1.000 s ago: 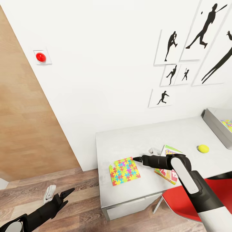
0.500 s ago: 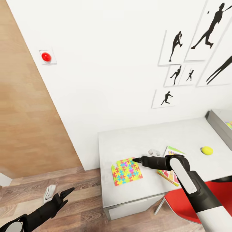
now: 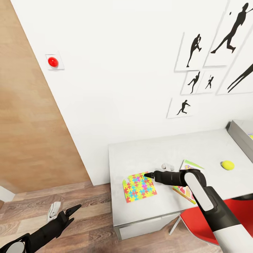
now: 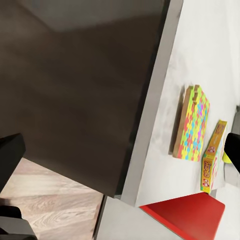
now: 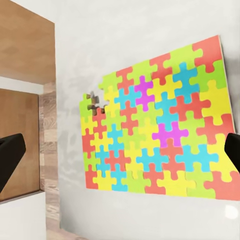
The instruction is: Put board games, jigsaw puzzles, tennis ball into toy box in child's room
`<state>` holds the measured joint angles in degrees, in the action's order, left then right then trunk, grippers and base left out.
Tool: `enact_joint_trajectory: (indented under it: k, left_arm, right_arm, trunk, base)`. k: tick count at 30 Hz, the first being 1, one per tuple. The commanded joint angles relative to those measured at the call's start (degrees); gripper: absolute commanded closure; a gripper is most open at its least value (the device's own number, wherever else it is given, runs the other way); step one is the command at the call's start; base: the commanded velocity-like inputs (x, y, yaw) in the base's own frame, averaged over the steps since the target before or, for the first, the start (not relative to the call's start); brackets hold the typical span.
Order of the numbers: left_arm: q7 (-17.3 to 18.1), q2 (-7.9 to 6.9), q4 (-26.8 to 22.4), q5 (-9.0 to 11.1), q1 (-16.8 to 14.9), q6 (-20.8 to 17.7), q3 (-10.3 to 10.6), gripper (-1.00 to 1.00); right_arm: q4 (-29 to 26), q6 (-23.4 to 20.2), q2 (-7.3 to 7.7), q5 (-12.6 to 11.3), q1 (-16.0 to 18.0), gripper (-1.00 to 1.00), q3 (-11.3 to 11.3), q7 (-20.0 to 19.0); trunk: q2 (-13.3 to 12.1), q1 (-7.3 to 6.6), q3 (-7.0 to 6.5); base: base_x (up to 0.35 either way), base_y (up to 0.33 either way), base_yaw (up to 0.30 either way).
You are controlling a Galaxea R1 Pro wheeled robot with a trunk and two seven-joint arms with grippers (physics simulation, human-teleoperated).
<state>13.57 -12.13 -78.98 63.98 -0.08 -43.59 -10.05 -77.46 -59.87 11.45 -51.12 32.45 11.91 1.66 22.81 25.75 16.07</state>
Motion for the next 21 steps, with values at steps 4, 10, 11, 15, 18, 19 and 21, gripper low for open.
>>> enact_joint_trajectory:
  k: [4, 10, 11, 15, 18, 19, 21]
  left_arm:
    - [0.13, 0.01, -0.04, 0.01, -0.01, -0.28, -0.07, -1.00]
    - [0.13, 0.00, -0.04, 0.00, -0.01, -0.27, -0.06, -1.00]
    - [0.14, 0.00, -0.04, 0.00, -0.01, -0.27, -0.06, -1.00]
    - [0.14, 0.00, -0.04, 0.00, -0.01, -0.27, -0.06, -1.00]
    - [0.17, 0.00, -0.04, -0.03, -0.01, -0.27, -0.06, -1.00]
    - [0.18, 0.00, -0.04, -0.02, -0.01, -0.27, -0.06, -1.00]
    - [0.17, 0.00, -0.04, -0.02, -0.01, -0.27, -0.06, -1.00]
  right_arm:
    - [0.02, -0.13, 0.02, -0.14, 0.06, -1.00, 0.07, 0.24]
    - [0.07, -0.13, -0.01, -0.13, 0.09, -1.00, 0.05, 0.32]
    - [0.08, -0.13, -0.01, -0.13, 0.11, -1.00, 0.05, 0.31]
    - [0.09, -0.13, -0.02, -0.11, 0.12, -1.00, 0.04, 0.31]
    - [0.10, -0.13, -0.02, -0.08, 0.14, -1.00, 0.04, 0.33]
    - [0.10, -0.13, -0.02, -0.07, 0.14, -1.00, 0.04, 0.34]
    - [0.10, -0.13, -0.02, -0.06, 0.14, -1.00, 0.02, 0.34]
  trunk:
    - [0.10, 0.03, 0.09]
    - [0.10, 0.03, 0.09]
    - [0.10, 0.03, 0.10]
    - [0.10, 0.03, 0.19]
    - [0.10, 0.03, 0.34]
    - [0.10, 0.03, 0.40]
    - [0.10, 0.03, 0.54]
  base:
    - [0.000, 0.000, 0.011]
    - [0.000, 0.000, 0.005]
    - [0.000, 0.000, 0.003]
    - [0.000, 0.000, 0.002]
    - [0.000, 0.000, 0.001]
    - [0.000, 0.000, 0.000]
    - [0.000, 0.000, 0.000]
